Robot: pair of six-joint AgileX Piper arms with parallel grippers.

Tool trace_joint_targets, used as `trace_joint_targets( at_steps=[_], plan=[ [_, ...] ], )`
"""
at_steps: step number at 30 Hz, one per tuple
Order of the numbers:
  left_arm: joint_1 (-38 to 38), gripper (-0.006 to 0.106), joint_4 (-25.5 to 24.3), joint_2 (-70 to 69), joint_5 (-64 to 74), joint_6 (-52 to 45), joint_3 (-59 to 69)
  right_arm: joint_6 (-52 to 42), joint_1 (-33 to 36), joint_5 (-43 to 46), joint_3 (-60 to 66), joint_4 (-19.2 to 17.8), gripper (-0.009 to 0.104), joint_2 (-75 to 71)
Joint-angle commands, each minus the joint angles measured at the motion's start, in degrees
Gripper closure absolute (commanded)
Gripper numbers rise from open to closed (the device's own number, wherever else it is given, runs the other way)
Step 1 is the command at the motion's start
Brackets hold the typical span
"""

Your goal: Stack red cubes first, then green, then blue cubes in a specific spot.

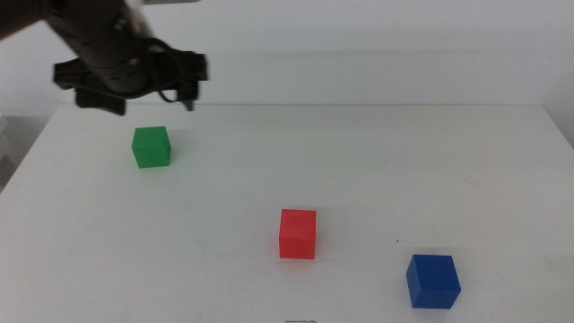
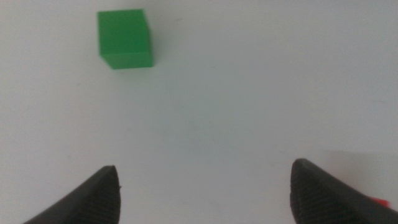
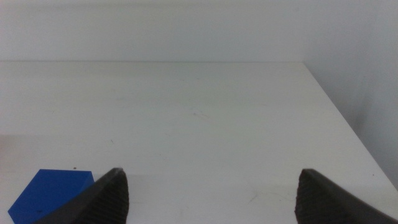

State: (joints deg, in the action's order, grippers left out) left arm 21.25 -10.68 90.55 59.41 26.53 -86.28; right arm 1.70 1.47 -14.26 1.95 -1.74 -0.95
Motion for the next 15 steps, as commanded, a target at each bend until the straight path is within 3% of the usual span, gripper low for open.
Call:
trace_joint_targets(
  at_steps=[1, 8, 15],
  plan=[
    [-3.44, 0.007, 2.98, -1.19, -2.99, -3.64, -1.59, -0.16, -0.16, 4.50, -1.34, -0.44, 0.003, -0.90],
    [-11.84, 0.007, 6.68, 5.30, -7.95, -9.21, -1.59, -0.16, -0.16, 4.50, -1.34, -0.44, 0.003, -0.90],
    [-14.60, 0.007, 8.36, 14.74, -9.38, -12.51, -9.56, -0.16, -0.16, 4.50, -1.34, -0.44, 0.003, -0.90]
  ],
)
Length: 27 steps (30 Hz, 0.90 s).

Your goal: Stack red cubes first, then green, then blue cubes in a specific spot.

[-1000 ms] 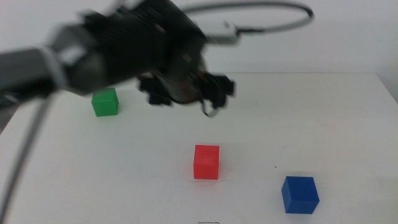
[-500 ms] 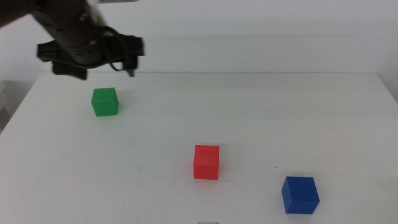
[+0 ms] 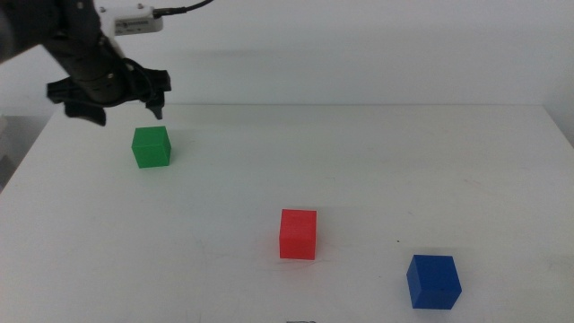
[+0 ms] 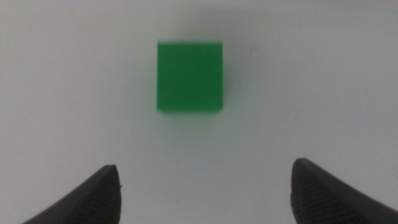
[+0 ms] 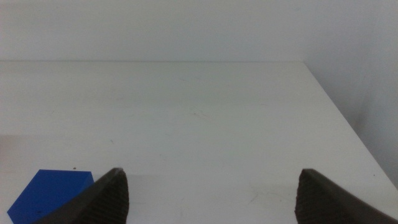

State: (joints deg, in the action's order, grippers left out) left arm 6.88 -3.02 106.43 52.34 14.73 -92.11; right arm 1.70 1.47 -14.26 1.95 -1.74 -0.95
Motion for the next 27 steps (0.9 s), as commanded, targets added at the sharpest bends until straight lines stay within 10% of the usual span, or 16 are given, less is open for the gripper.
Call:
trace_joint_targets(
  at_steps=[1, 27],
  plan=[
    [-0.36, 0.007, 0.71, 0.14, -1.92, -0.99, -5.17, -0.16, -0.16, 4.50, -1.34, -0.44, 0.003, -0.90],
    [-3.64, 0.007, 6.78, 18.00, -0.88, -3.35, -18.60, -0.16, -0.16, 4.50, -1.34, -0.44, 0.003, -0.90]
  ],
)
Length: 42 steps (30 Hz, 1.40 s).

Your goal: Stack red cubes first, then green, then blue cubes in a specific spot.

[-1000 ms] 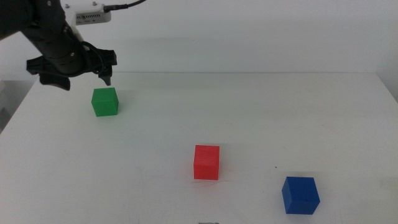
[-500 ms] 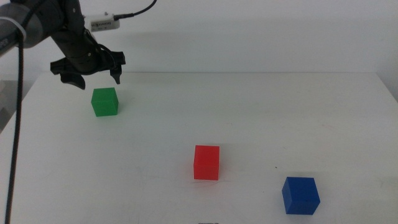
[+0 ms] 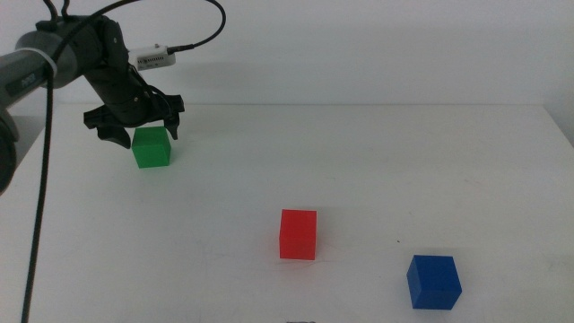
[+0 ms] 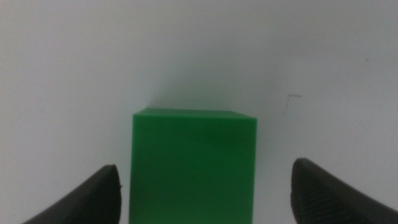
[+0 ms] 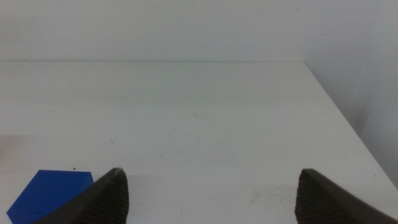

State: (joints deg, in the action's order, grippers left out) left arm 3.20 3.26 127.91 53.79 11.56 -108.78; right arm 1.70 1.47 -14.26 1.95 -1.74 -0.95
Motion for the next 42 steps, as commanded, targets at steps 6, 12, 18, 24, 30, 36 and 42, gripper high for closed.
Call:
trace_joint_targets(
  at_steps=[6, 12, 18, 24, 30, 36, 42],
  plan=[
    [0.04, 0.017, 0.37, -2.05, -2.44, -0.30, -1.93, -0.16, -0.16, 4.50, -1.34, -0.44, 0.003, -0.90],
    [0.04, 0.042, 0.37, -0.82, -2.51, -0.57, -1.93, -0.16, -0.16, 4.50, -1.34, -0.44, 0.003, -0.90],
    [0.11, 0.097, 0.49, -3.70, -1.18, -3.36, -1.61, -0.16, -0.16, 4.50, -1.34, -0.44, 0.003, -0.90],
    [1.30, 0.102, 1.18, -15.45, -8.10, -3.19, 13.54, -0.16, -0.16, 4.50, -1.34, -0.44, 0.003, -0.90],
    [5.16, 0.102, 1.58, -32.61, -18.02, 2.30, 34.77, -0.16, -0.16, 4.50, -1.34, -0.44, 0.003, -0.90],
    [15.36, 0.102, 0.36, -41.29, -13.65, 11.64, 39.36, -0.16, -0.16, 4.50, -1.34, -0.44, 0.003, -0.90],
    [27.26, 0.102, -4.27, -39.08, -10.39, 22.49, 35.68, -0.16, -0.16, 4.50, -1.34, -0.44, 0.003, -0.90]
  ],
)
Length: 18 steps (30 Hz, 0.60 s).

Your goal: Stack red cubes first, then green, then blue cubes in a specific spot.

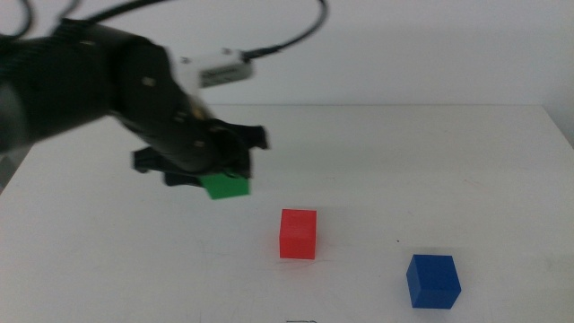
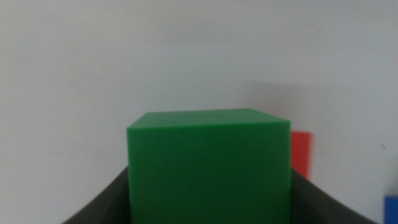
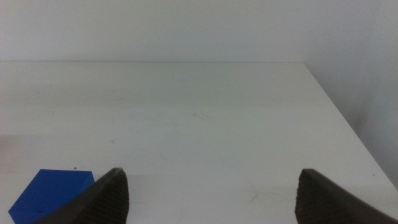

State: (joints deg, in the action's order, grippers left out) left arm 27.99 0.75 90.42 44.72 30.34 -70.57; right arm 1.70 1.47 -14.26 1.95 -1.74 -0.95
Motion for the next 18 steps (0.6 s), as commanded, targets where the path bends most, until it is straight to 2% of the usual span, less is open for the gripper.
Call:
trace_joint_targets(
  at_steps=[1, 7, 18],
  plan=[
    [4.33, 0.102, -3.05, -0.77, -0.75, 5.47, -3.47, -0.16, -0.16, 4.50, -1.34, -0.44, 0.003, -0.90],
    [12.08, 0.102, -9.03, 5.33, 3.60, 11.62, -10.05, -0.16, -0.16, 4.50, -1.34, -0.44, 0.003, -0.90],
    [14.83, 0.102, -9.30, 10.37, 2.86, 11.98, -13.38, -0.16, -0.16, 4.50, -1.34, -0.44, 0.003, -0.90]
  ],
)
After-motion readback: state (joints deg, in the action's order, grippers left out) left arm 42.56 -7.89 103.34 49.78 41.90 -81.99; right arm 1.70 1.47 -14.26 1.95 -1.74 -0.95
